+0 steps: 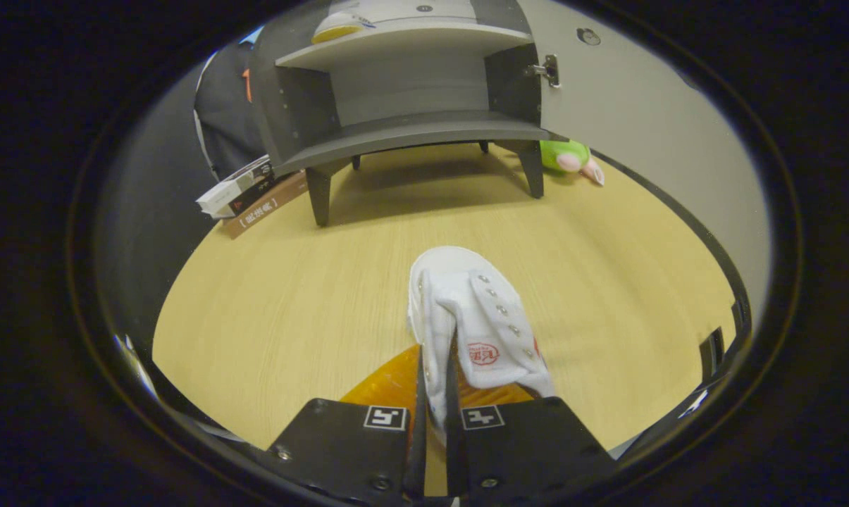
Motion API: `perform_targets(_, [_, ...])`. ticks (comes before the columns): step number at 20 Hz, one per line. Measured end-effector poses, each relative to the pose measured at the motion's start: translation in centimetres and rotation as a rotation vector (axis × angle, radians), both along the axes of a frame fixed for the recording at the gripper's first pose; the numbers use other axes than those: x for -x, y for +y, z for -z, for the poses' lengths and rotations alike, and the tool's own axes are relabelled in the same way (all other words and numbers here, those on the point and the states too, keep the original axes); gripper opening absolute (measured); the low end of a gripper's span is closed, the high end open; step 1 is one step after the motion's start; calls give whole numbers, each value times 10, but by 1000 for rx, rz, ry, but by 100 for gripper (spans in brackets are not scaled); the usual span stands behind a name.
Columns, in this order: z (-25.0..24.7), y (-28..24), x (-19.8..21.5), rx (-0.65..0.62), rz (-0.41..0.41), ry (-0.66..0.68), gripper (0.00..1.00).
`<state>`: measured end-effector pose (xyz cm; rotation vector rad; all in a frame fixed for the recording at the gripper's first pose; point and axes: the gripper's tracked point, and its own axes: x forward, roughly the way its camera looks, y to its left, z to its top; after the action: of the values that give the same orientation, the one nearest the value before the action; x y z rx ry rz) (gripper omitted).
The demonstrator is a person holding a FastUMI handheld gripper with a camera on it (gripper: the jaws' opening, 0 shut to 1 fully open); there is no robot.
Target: Open the shoe cabinet door, grab the shoes and put them into the shoe cabinet, then close the shoe cabinet door.
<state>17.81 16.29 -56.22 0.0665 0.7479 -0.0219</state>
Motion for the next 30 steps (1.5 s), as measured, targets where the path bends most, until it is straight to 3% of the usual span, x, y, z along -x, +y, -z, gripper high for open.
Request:
perform_targets(8, [-61, -10, 1, 22, -4, -88, 11])
perform_targets(17, [-233, -3, -18, 76, -51, -342, 11])
perform_targets(24, [-358, -7, -65, 114, -82, -525, 11])
perform_targets(30, [-427, 7, -131, 169, -158, -624, 11])
